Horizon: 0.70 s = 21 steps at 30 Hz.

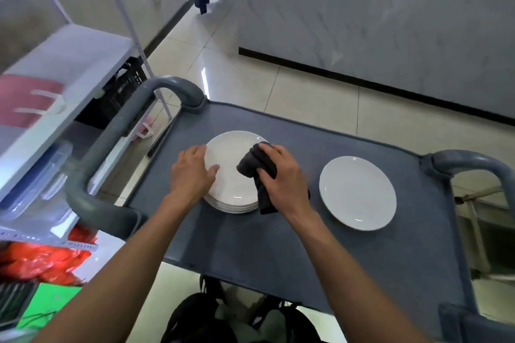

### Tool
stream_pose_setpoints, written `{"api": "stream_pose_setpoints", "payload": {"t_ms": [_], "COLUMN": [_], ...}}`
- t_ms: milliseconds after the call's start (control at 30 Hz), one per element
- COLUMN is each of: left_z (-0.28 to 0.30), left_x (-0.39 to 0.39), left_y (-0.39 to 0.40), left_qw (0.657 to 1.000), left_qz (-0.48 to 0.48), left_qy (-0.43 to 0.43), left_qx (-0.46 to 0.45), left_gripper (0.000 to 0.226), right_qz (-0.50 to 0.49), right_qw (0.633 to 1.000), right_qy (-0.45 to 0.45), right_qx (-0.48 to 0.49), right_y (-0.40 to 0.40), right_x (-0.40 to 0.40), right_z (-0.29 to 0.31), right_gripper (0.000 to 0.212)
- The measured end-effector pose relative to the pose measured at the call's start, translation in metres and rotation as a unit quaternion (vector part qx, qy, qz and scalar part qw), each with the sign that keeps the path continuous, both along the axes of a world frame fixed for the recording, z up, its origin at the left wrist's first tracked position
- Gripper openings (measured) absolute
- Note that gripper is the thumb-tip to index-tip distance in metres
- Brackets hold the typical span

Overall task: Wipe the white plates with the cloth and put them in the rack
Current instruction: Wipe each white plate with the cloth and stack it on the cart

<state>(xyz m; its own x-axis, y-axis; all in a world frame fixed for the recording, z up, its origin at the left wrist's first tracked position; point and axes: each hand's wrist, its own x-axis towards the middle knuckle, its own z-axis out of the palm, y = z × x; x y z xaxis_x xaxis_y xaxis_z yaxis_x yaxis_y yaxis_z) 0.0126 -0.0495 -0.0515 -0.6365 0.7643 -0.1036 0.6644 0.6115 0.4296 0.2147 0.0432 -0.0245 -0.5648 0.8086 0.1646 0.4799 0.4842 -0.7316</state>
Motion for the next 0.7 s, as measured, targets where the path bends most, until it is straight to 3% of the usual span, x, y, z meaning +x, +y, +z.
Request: {"api": "stream_pose_setpoints", "payload": {"t_ms": [167,467,700], "left_z": [-0.011,-0.012,-0.006], "left_x": [-0.014,-0.015,-0.018], "left_y": [-0.001,0.002,0.009], "left_qw": [0.998,0.996,0.988], "left_qz": [-0.007,0.030,0.070], "left_qy": [-0.049,-0.081,-0.139], "left_qx": [-0.035,0.011,0.019], "left_gripper": [0.060,0.058,0.053], "right_qz": [0.020,-0.013,-0.059], "right_qw": [0.999,0.983,0.950], "right_qy": [-0.035,-0.106,-0.241], "right_qx": [0.029,0.149,0.189], "right_y": [-0.010,-0.019,-0.026], "right_x": [-0.022,-0.037,-0.032], "right_z": [-0.015,-0.032,-0.040], "right_gripper": [0.054,0.052,0.070]}}
